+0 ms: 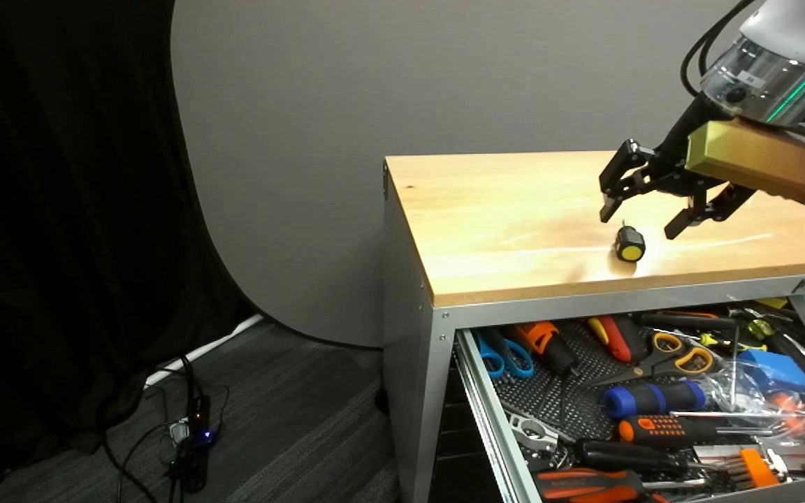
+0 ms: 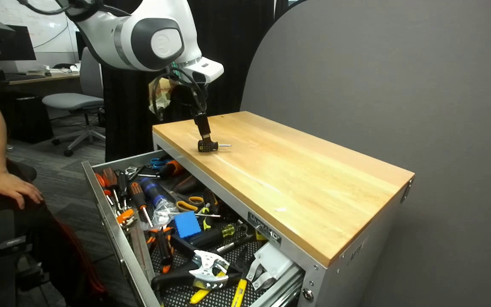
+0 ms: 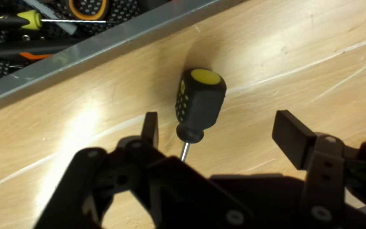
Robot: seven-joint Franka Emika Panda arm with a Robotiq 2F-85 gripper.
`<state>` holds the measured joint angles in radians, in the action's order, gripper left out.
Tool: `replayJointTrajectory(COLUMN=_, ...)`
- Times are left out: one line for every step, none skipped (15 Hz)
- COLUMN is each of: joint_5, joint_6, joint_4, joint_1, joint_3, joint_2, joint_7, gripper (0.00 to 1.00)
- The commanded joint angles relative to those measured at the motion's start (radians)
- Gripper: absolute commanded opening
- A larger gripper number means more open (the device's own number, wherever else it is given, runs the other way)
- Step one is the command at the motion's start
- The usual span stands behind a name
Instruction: Put the screwdriver in the drawer and then close the drawer
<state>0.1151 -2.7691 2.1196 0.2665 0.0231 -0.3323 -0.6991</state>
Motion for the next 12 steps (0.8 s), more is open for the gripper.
replayJointTrajectory(joint_5=0.05, joint_6=-0.025, joint_4=-0.026, joint_1=0.046, joint_3=0.05, joint_2=-0.033, joint_7=-0.061, gripper=0.71)
replayJointTrajectory(joint_5=0.058, joint_6=-0.025, joint_4=-0.026, joint_1=0.053, joint_3=0.058, joint_2=-0.037, joint_7=-0.071, gripper=0.63)
replayJointTrajectory(joint_5=0.061, joint_6=-0.025, joint_4=-0.025, joint_1=0.058, joint_3=0.063, joint_2=-0.042, joint_7=-0.078, gripper=0.53)
replayJointTrajectory(joint_5=0.061, joint_6=-0.025, joint_4=-0.024, joint_1=0.061, joint_3=0.065, joint_2=-0.045, joint_7=-0.081, gripper=0.45)
replayJointTrajectory(joint_5=0.059, joint_6=-0.026, joint_4=-0.022, joint_1=0.063, joint_3=0.067, joint_2=-0.049, joint_7=-0.086, gripper=0.36)
replayJointTrajectory(joint_5=0.054, joint_6=-0.024, joint_4=-0.02, joint_1=0.062, joint_3=0.066, joint_2=-0.051, joint_7=-0.086, gripper=0.3)
replayJointTrajectory(joint_5=0.055, joint_6=-0.025, joint_4=-0.017, joint_1=0.065, joint_3=0.069, joint_2=-0.052, joint_7=-0.092, gripper=0.23)
replayJointTrajectory(joint_5=0.053, joint_6=-0.023, joint_4=-0.012, joint_1=0.064, joint_3=0.07, joint_2=-0.048, joint_7=-0.094, gripper=0.14)
replayJointTrajectory(joint_5=0.051, joint_6=-0.02, joint_4=-0.008, joint_1=0.062, joint_3=0.071, joint_2=-0.04, joint_7=-0.097, gripper=0.14)
replayJointTrajectory(joint_5=0.047, joint_6=-0.01, joint_4=0.005, joint_1=0.055, joint_3=0.068, joint_2=-0.023, joint_7=-0.089, gripper=0.15)
replayJointTrajectory(joint_5=0.045, joint_6=0.006, joint_4=0.019, joint_1=0.047, joint_3=0.068, joint_2=0.0, joint_7=-0.078, gripper=0.15)
replayJointTrajectory(joint_5=0.037, joint_6=0.028, joint_4=0.038, joint_1=0.035, joint_3=0.064, joint_2=0.029, joint_7=-0.06, gripper=0.15)
